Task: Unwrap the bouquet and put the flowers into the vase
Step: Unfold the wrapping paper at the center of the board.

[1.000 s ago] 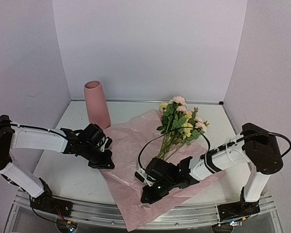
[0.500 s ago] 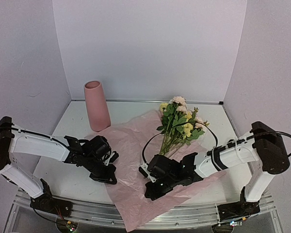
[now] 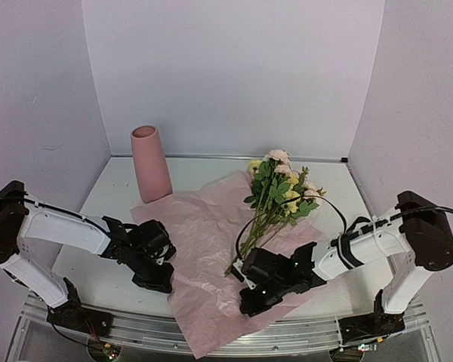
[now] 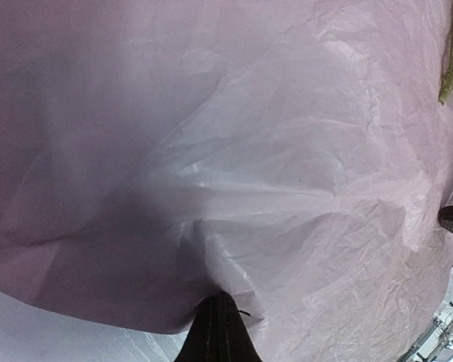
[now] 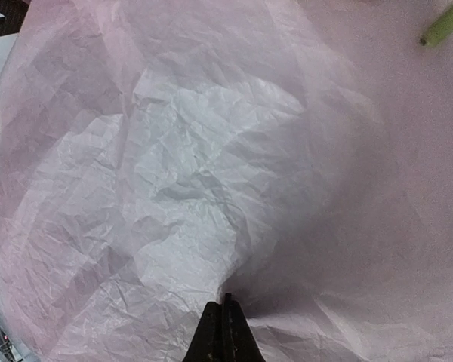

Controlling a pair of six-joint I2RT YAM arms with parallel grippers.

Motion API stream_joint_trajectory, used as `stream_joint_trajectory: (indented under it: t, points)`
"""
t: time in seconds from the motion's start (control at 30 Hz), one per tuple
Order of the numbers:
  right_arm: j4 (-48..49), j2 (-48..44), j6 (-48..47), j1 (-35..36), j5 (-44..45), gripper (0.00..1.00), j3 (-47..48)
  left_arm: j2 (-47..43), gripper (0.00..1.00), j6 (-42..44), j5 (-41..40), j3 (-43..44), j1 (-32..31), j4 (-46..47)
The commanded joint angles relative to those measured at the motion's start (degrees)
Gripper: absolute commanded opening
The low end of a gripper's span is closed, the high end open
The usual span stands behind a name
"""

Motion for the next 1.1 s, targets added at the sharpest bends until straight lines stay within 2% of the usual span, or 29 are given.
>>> stream_joint_trajectory:
  t: [0.0, 0.33, 0.47, 0.57, 0.7, 0.8, 0.93, 1.07]
  points:
    - [-4.7, -3.1, 1.6, 0.4, 2.0, 0.00, -2.8, 2.6, 0.00, -0.5, -5.5, -0.7, -0.1, -2.6]
    - [-11.4, -9.0, 1.7, 0.4, 6.8, 0.00, -3.8, -3.2, 0.00, -0.8, -8.2, 2.8, -0.1, -13.0]
    - [-15.9, -11.2, 4.0, 0.3, 12.6, 0.00, -2.5, -5.6, 0.00, -1.3, -8.9, 5.2, -0.1, -15.5]
    - [-17.1, -13.2, 4.9, 0.3, 16.9, 0.00, -1.2, -8.4, 0.05, -1.4, -9.5, 9.4, -0.1, -15.5]
    - [-19.8, -14.3, 6.5, -0.6, 22.8, 0.00, 1.4, -10.0, 0.13, -0.1, -13.3, 16.0, -0.1, -15.4]
    - [-21.5, -13.5, 7.0, -3.5, 24.2, 0.00, 3.4, -9.1, 0.18, 0.0, -19.8, 19.0, 0.0, -15.5]
    - [-21.9, -13.0, 5.2, -6.4, 24.2, 0.00, 5.3, -6.8, 0.18, -1.3, -25.6, 21.2, 1.3, -15.2]
    - [-22.3, -11.3, 2.7, -7.5, 23.5, 0.00, 7.4, -4.8, 0.18, -1.6, -27.0, 22.0, 2.7, -14.5]
